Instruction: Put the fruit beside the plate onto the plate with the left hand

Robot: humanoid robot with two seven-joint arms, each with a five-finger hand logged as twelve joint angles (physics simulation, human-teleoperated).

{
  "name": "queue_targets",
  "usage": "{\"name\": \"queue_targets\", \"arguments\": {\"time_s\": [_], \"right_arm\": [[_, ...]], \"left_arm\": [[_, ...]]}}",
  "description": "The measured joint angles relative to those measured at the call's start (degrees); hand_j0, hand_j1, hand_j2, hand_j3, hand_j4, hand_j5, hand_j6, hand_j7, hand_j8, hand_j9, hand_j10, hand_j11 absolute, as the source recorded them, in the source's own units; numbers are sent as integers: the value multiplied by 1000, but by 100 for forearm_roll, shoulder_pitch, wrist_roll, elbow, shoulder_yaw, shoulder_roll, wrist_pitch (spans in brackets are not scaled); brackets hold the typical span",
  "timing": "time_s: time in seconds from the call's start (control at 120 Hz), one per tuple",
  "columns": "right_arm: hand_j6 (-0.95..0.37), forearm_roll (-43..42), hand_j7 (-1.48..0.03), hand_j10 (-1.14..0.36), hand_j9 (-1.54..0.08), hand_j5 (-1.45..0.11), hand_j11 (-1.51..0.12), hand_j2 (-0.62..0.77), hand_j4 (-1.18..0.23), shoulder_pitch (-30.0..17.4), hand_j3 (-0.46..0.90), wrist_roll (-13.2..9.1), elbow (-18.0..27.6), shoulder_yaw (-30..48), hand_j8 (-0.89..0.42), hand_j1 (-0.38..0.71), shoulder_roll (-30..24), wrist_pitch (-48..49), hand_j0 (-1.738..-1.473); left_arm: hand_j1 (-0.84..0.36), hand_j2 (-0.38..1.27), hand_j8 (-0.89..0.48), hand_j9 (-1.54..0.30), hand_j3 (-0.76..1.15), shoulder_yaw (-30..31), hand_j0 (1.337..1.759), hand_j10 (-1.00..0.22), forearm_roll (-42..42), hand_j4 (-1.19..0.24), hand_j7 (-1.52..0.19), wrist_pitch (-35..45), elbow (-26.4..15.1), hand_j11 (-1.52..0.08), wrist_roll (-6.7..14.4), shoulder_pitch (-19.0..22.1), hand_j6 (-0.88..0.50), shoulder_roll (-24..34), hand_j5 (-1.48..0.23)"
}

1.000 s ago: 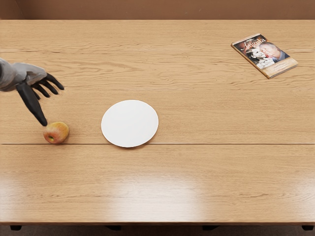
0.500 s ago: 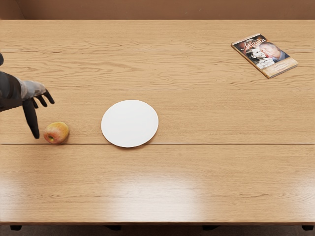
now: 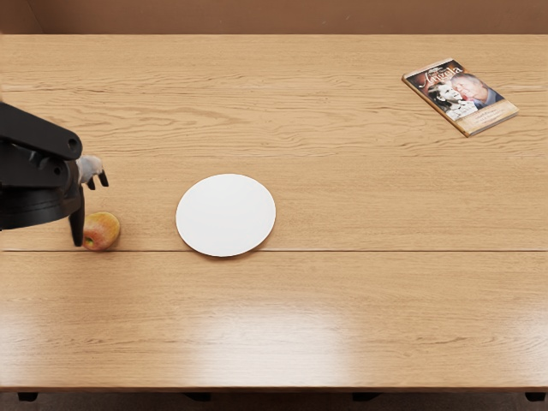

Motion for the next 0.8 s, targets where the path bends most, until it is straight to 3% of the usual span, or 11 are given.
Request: {"name": "queue_targets", "arguments": {"time_s": [0.642, 0.8], "right_arm": [[-35, 0, -45, -35, -45, -45, -45, -7, -35, 0, 0, 0, 0, 0, -35, -308, 0, 0, -1658], [-35, 0, -45, -35, -45, -45, -45, -7, -35, 0, 0, 0, 0, 0, -35, -308, 0, 0, -1658]], "left_arm": [[51, 50, -249, -323, 0, -65, 1658, -248, 39, -249, -323, 314, 870, -323, -29, 1024, -249, -835, -323], [50, 50, -250, -324, 0, -59, 1658, -249, 45, -250, -324, 314, 976, -324, -34, 1084, -250, -832, -324]]}}
